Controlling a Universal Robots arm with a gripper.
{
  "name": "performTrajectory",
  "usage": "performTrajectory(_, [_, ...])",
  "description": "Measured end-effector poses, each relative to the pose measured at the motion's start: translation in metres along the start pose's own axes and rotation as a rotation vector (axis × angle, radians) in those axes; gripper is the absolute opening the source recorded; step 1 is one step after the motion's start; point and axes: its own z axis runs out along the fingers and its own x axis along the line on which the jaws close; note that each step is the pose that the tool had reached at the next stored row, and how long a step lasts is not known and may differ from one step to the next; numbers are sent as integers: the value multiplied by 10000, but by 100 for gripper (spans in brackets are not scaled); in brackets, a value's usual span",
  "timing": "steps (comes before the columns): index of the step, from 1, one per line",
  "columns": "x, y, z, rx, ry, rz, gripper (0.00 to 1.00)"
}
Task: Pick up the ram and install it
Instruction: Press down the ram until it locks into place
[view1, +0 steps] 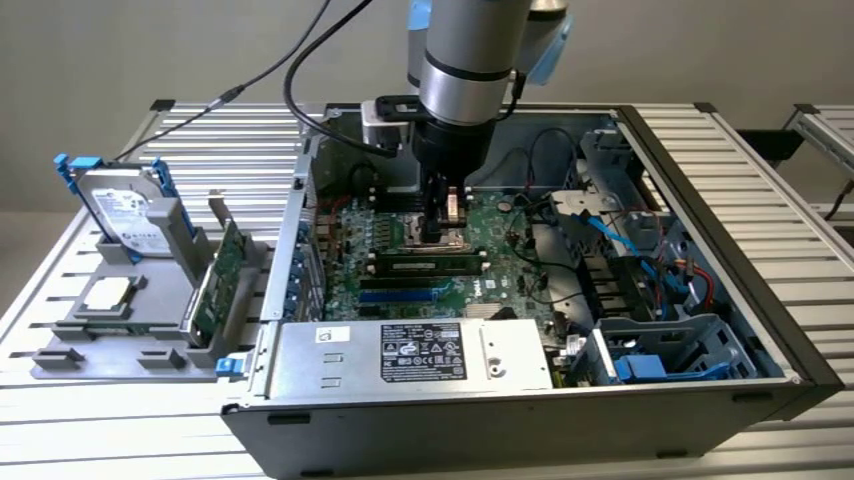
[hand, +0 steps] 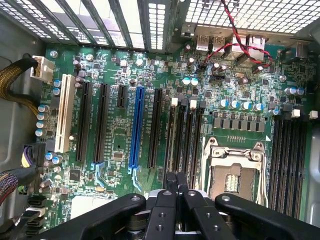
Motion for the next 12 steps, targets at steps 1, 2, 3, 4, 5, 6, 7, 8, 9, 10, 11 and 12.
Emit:
performTrajectory(1, [0,0,-1,0,-12,-2,11])
performTrajectory(2, [0,0,-2,8,-27,-3,11])
performTrajectory(3, [0,-1,1,25,-40,-5,11])
performTrajectory(4, [-1,-1,3,43,-47,-7,11])
performTrajectory(5, [0,-1,7,68,-46,-6,11])
performTrajectory(6, [0,-1,14,120,-40,-6,11])
performTrajectory(7, [0,-2,23,174,-35,-6,11])
performTrajectory(8, [1,-3,33,224,-31,-7,11])
performTrajectory(9, [1,-5,43,279,-26,-8,11])
performTrajectory(10, [1,-5,53,331,-22,-8,11])
performTrajectory(11, [1,-6,65,380,-18,-9,11])
performTrajectory(12, [1,-4,78,430,-12,-10,11])
